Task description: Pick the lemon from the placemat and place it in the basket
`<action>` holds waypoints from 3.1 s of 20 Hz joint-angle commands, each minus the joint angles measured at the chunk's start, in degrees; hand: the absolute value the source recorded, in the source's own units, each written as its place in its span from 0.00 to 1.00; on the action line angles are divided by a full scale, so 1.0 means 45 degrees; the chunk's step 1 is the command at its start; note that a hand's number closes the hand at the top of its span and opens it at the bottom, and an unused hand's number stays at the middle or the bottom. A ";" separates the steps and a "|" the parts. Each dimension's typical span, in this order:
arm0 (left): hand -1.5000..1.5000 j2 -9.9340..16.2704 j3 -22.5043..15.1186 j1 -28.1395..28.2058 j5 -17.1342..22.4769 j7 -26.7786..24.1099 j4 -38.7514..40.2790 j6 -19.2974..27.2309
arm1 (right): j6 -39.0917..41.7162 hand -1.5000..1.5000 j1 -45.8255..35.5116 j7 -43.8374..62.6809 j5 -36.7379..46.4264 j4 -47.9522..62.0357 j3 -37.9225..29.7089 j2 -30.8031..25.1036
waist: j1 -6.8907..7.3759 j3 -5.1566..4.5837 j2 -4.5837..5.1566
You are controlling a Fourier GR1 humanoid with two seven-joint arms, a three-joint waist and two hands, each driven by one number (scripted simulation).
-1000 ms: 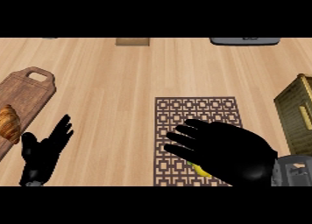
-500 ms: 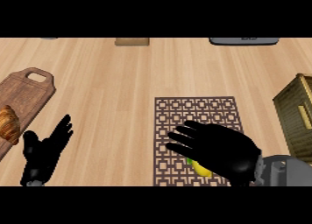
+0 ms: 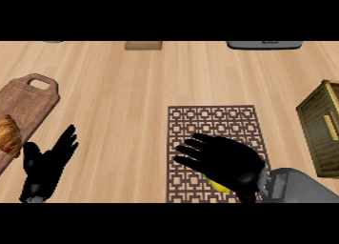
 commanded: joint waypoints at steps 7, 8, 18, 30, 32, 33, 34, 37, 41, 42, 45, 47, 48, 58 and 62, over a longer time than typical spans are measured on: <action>0.50 -0.0525 -0.0243 0.0208 -0.0359 0.0696 0.0807 0.0247 | -0.0133 0.00 0.0381 -0.0284 0.1846 0.1310 0.0796 0.0216 | -0.0047 -0.0177 0.0133; 0.50 -0.0271 -0.0087 0.0836 -0.0073 0.0270 0.0730 -0.0284 | 0.0035 0.00 -0.0089 -0.0184 0.1802 0.1806 0.0562 0.0703 | 0.0065 -0.0180 0.0134; 0.50 -0.0164 0.0351 0.0647 0.0002 0.0519 0.0668 -0.0527 | -0.0795 0.00 0.0563 -0.1662 0.2496 0.2028 0.0176 0.0198 | -0.0030 -0.0176 0.0114; 0.50 -0.0363 0.0284 0.0656 -0.0535 0.0477 0.0712 -0.0406 | -0.3340 1.00 0.0690 -0.3140 0.4742 0.3586 0.1165 0.0681 | 0.0015 -0.0171 0.0130; 0.50 -0.0601 0.0427 0.0432 -0.0565 0.0219 0.1159 -0.0243 | -0.2674 1.00 0.0886 -0.2644 0.4894 0.2567 0.1208 0.0775 | -0.0109 -0.0183 0.0104; 0.50 -0.0588 0.0183 0.0675 -0.0581 0.0282 0.1008 -0.0486 | -0.2988 1.00 0.0501 -0.2987 0.4913 0.3333 0.1048 0.1079 | -0.0017 -0.0179 0.0125; 0.50 -0.0967 -0.0127 0.1068 -0.0707 0.0127 0.0644 -0.0276 | -0.3154 1.00 0.0247 -0.3403 0.4924 0.3973 0.0862 0.0932 | 0.0063 -0.0176 0.0133; 0.50 -0.0439 0.0574 0.0435 -0.0492 0.0791 0.0693 -0.0156 | -0.2630 1.00 0.2292 -0.0231 0.4544 0.2451 -0.0154 0.1363 | -0.0599 -0.0182 0.0038; 0.50 -0.0525 0.1102 0.1488 -0.0065 0.0590 0.0247 0.0077 | -0.2691 1.00 0.4053 0.3006 0.3691 0.2041 -0.2872 0.1431 | -0.1942 -0.0211 -0.0222; 0.50 -0.0483 0.1021 0.2128 -0.0192 0.0337 0.0142 0.0004 | -0.2745 1.00 0.4801 0.3507 0.3670 0.1439 -0.2893 0.1398 | -0.1881 -0.0219 -0.0287; 0.50 -0.0609 0.0872 0.2292 -0.0189 0.0385 -0.0177 -0.0041 | -0.2728 1.00 0.5784 0.5085 0.3832 -0.1059 -0.3322 0.1445 | -0.1544 -0.0229 -0.0228; 0.50 -0.0370 0.1161 0.2213 -0.0033 0.0481 -0.0247 -0.0128 | -0.3077 1.00 0.6479 0.5699 0.3768 -0.2949 -0.3618 0.1579 | -0.1582 -0.0225 -0.0239; 0.50 -0.0494 0.0914 0.1810 -0.0331 0.0780 -0.0206 0.0130 | -0.3444 1.00 0.6772 0.5849 0.3651 -0.3557 -0.3916 0.1724 | -0.1475 -0.0202 -0.0136; 0.50 -0.0316 0.0833 0.1879 -0.0289 0.0795 -0.0456 -0.0210 | -0.4684 1.00 0.6929 0.8844 0.0498 -1.0614 -0.6125 0.5700 | -0.1025 -0.0205 -0.0053; 0.50 -0.0588 0.0574 0.2070 -0.0510 0.0468 -0.0353 -0.0120 | -0.4102 1.00 0.5574 1.0492 0.0676 -1.0971 -0.7149 0.5834 | -0.0895 -0.0233 -0.0097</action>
